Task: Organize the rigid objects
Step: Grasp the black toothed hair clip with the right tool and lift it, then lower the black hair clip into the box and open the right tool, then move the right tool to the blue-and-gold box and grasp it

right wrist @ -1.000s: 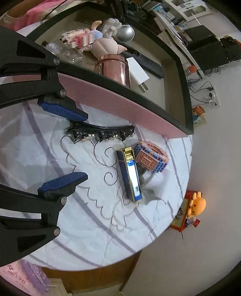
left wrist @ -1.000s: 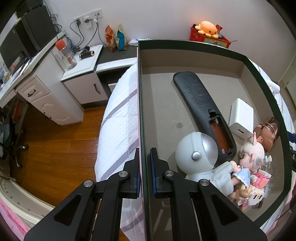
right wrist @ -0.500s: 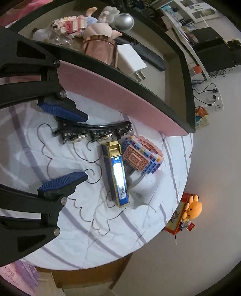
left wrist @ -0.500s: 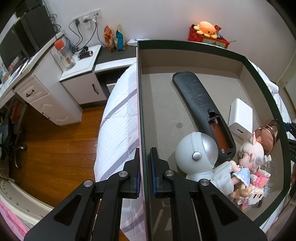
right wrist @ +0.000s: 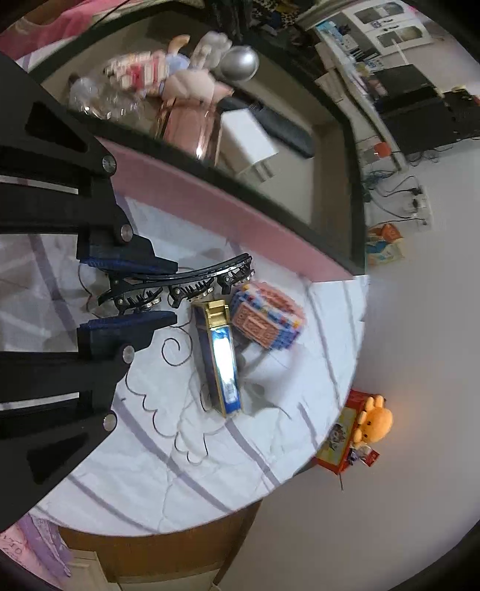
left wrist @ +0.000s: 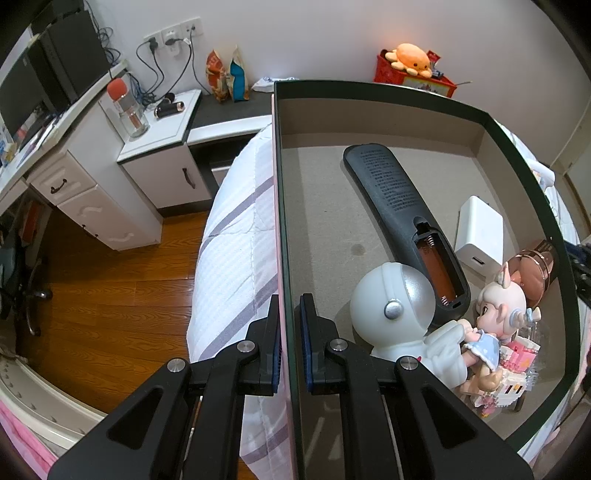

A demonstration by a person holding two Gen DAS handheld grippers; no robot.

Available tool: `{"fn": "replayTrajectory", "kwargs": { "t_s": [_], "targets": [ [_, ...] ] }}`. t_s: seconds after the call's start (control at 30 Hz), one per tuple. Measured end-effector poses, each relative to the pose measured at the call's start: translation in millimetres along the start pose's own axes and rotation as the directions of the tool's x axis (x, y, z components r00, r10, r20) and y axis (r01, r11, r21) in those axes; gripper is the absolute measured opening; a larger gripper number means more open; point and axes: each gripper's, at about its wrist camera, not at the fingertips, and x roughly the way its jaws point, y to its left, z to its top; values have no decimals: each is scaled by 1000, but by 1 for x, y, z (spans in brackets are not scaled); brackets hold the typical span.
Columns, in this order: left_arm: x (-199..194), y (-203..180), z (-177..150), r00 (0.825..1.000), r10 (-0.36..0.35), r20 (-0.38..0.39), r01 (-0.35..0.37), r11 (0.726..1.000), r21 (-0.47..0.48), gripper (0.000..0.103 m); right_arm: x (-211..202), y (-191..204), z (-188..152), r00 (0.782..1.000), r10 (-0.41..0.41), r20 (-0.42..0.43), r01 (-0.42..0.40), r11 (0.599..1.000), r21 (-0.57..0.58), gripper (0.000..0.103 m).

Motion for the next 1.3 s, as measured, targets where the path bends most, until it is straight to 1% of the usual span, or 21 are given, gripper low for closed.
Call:
{"fn": "replayTrajectory", "kwargs": {
  "t_s": [0.13,0.23,0.43,0.67,0.77,0.87,0.97,1.03,1.13,1.17,1.2,1.3],
  "targets": [
    [0,-1,0,1000,0,1,0,1000,2,7,-24,6,7,998,-17,61,17,1000,1,20],
    [1,-1,0,1000,-1,1,1,1000,3,7,-34,18,17,995,-14,95,16,1000,-14,20],
    [1,0,0,1000,-4,2,4,1000,3,7,-25,47,43,992,47,121,-40,998,-53,20],
    [0,1,0,1000,-15,5,15,1000,-5,7,0,74,63,993,51,108,-45,997,-56,20],
    [1,1,0,1000,-15,5,15,1000,-4,7,9,76,66,995,32,95,-27,998,-54,20],
    [1,1,1,1000,-17,4,17,1000,-2,7,18,77,66,997,-4,78,8,999,-53,21],
    [1,1,1,1000,-19,7,19,1000,-1,7,23,76,66,998,-11,61,13,999,-47,21],
    [1,2,1,1000,-19,6,19,1000,-2,7,20,75,67,997,-10,73,13,999,-44,22],
    [1,1,1,1000,-15,8,15,1000,0,7,20,75,68,997,-25,74,29,999,-43,31],
    [1,1,1,1000,-15,8,15,1000,-2,7,19,75,67,997,-15,77,18,999,-43,34],
    [1,1,1,1000,-15,8,15,1000,-1,7,18,76,67,997,-17,79,20,999,-43,34],
    [1,1,1,1000,-15,8,15,1000,0,7,11,76,67,994,-29,104,33,999,-36,43]
  ]
}}
